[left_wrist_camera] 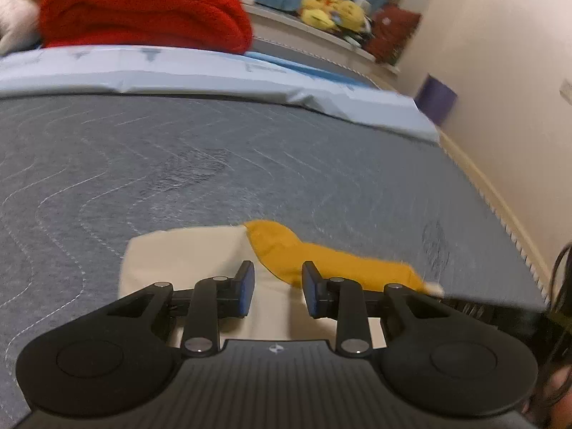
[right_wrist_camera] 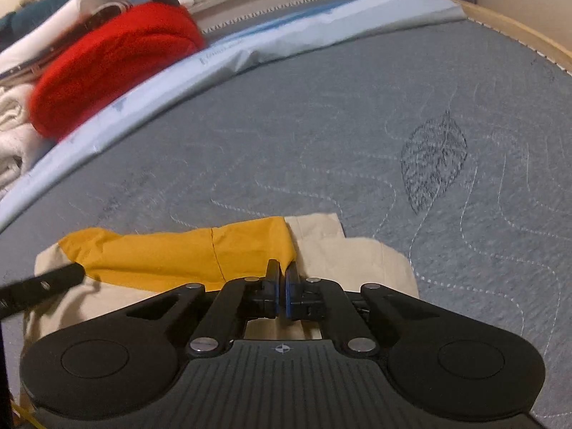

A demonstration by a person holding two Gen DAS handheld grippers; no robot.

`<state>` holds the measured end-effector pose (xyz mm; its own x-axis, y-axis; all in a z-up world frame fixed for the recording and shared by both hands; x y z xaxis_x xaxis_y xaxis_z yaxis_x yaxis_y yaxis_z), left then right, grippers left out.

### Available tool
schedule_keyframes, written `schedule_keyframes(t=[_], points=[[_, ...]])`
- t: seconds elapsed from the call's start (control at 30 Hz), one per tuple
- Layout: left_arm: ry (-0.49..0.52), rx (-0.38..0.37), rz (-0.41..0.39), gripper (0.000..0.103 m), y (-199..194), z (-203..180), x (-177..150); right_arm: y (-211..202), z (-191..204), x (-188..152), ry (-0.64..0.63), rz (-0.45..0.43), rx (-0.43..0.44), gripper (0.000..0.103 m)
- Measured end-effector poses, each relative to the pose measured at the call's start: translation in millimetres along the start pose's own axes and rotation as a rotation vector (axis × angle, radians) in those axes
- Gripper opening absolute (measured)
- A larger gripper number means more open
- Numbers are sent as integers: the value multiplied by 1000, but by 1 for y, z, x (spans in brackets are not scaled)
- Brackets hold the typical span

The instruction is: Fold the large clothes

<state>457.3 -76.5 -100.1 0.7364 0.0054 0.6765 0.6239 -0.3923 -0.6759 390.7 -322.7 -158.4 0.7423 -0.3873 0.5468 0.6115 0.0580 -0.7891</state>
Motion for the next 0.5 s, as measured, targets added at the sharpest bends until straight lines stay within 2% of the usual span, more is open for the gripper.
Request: schedule_keyframes(t=[0.07,0.17,0.23,0.27,0.33,0.4,0.5], points=[[-37,17,-28,36,-15,9,12,-3,1,1,-26,-13,-14,4],[-64,87,-71,66,-47,25,25,-23,-1,12,-45,-92,-39,20],[-95,68,-33,68,-59,35,23,-40,-6,20,-14,-124,6,31],[-121,40,4,71,-63,39,18,-47,-8,21,11,-118,44,43],[-185,-21,78,81,-66,47,5,-55,-13,16,57,-64,126,66],[-239,-65,149,85,-68,57,-12,-56,-20,1,90,33,192,70],[-296,-112,258,85,-61,66,-43,-51,-35,-29,82,181,205,73]])
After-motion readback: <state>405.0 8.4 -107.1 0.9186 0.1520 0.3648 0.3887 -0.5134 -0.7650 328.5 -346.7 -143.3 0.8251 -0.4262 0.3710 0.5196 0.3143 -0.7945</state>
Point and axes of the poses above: each gripper's, at about its wrist camera, not at the fingertips, and y roughly the way its jaws point, z to its left, x to its top, the point moved 10 cm from there along y, roughly the way its jaws point, and after that the axes turned 3 degrees about y, right-handed, at the moved point
